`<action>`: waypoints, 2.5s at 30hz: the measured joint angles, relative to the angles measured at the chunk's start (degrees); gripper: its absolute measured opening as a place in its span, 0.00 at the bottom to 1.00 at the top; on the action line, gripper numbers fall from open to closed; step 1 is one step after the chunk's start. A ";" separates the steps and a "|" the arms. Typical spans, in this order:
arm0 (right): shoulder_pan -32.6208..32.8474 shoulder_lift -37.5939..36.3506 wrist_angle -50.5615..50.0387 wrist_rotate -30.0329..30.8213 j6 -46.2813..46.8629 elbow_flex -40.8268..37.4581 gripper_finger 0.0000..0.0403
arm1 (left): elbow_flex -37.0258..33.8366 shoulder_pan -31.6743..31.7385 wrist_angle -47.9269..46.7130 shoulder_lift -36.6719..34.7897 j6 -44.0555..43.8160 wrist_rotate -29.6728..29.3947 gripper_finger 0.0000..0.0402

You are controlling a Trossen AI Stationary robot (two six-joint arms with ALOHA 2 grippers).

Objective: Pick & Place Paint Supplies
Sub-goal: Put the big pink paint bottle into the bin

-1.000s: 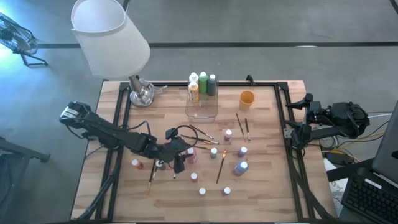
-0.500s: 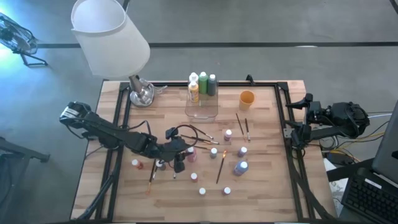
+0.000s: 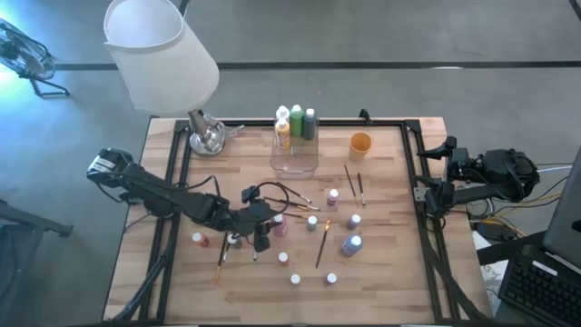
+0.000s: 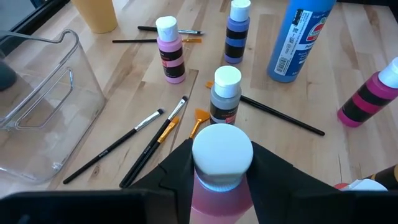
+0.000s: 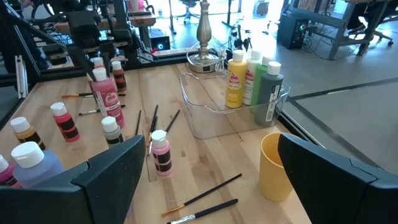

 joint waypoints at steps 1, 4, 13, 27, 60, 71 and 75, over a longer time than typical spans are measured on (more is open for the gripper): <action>-0.01 0.01 0.01 0.02 0.00 0.00 0.90 | 0.00 0.00 -0.08 -0.14 0.00 0.01 0.30; -0.01 0.01 0.00 -0.01 0.00 0.00 0.90 | 0.24 0.10 -0.09 -0.57 0.38 0.01 0.30; 0.02 0.00 0.02 -0.01 0.00 0.00 0.90 | 6.71 2.39 0.02 -0.70 8.62 0.01 0.30; 0.01 0.01 0.01 0.02 0.00 0.00 0.90 | 19.79 13.26 0.16 -0.70 18.69 -0.10 0.30; 0.01 -0.01 0.00 -0.01 0.00 0.00 0.90 | 25.60 36.33 1.12 9.47 16.46 7.95 0.31; 0.02 0.00 0.00 0.02 0.00 0.00 0.90 | 29.27 40.16 1.06 16.67 16.39 7.81 0.31; -0.01 0.01 0.00 0.02 0.00 0.00 0.90 | 29.27 41.38 0.49 17.37 16.32 7.42 0.31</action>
